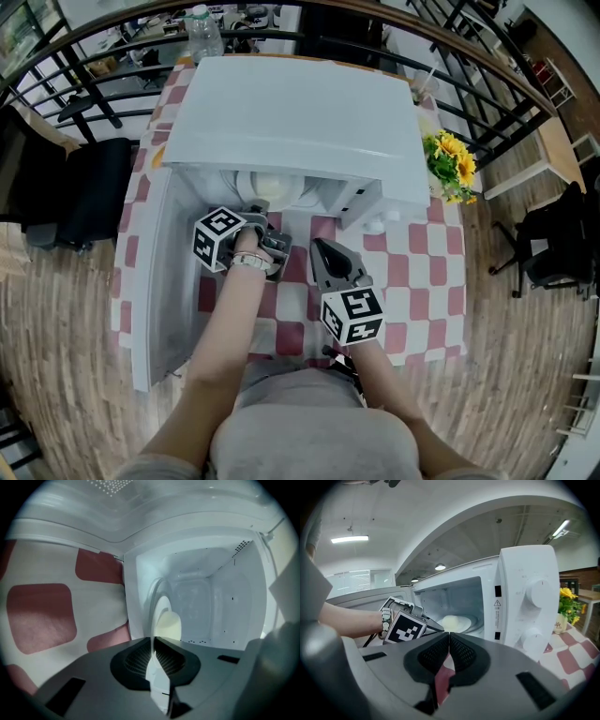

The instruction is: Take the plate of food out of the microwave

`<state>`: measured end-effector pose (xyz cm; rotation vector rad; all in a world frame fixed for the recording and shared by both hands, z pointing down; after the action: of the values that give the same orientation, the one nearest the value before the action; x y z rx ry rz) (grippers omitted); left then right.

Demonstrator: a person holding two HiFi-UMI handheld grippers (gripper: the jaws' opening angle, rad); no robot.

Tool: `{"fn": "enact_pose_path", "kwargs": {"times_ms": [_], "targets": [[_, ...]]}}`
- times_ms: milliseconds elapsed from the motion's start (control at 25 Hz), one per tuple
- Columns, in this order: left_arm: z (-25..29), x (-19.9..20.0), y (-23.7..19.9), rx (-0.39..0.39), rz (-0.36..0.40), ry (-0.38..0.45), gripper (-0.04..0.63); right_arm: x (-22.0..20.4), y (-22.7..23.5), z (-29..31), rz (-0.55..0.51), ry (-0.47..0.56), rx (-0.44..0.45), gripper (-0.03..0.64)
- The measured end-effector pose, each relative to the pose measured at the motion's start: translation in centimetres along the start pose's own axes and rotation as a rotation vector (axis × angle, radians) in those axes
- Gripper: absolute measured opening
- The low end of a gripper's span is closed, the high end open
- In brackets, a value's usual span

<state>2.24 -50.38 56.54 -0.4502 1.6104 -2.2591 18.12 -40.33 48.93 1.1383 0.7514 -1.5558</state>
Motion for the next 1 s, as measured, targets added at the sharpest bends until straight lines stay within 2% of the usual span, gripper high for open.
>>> {"fn": "enact_pose_path", "kwargs": {"times_ms": [160,320,480,760,1000], "targets": [[-0.3,-0.1,0.1,-0.023,-0.003,0.002,0.030,0.0,0.1,-0.1,-0.005,0.001,-0.001,0.026],[-0.6,-0.2,1.5,-0.080,0.040,-0.003,0.017,0.0,0.1,-0.1,-0.006,0.000,-0.002,0.026],[-0.9,-0.3,1.6,-0.103,0.028,-0.012,0.017,0.3,-0.2,-0.2,-0.008,0.006,0.007,0.026],[-1.8,-0.8,1.9,-0.161,0.071,-0.035,0.017,0.8,-0.7,-0.7,-0.016,0.026,0.013,0.026],[-3.1,-1.4,2.5,-0.209,0.073,-0.039,0.017,1.4,-1.3,-1.8,-0.021,0.058,0.020,0.026]]}}
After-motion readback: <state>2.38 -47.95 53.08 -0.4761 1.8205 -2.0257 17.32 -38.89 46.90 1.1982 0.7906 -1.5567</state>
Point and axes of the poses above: the fingertips, and each gripper's own axes: z forward along the fingers, y to its right, x out of its top, the point moved 6 cm from there along -z, backward along the fingers, and after that the axes turned 10 degrees about -x, right-handed, at the moved point
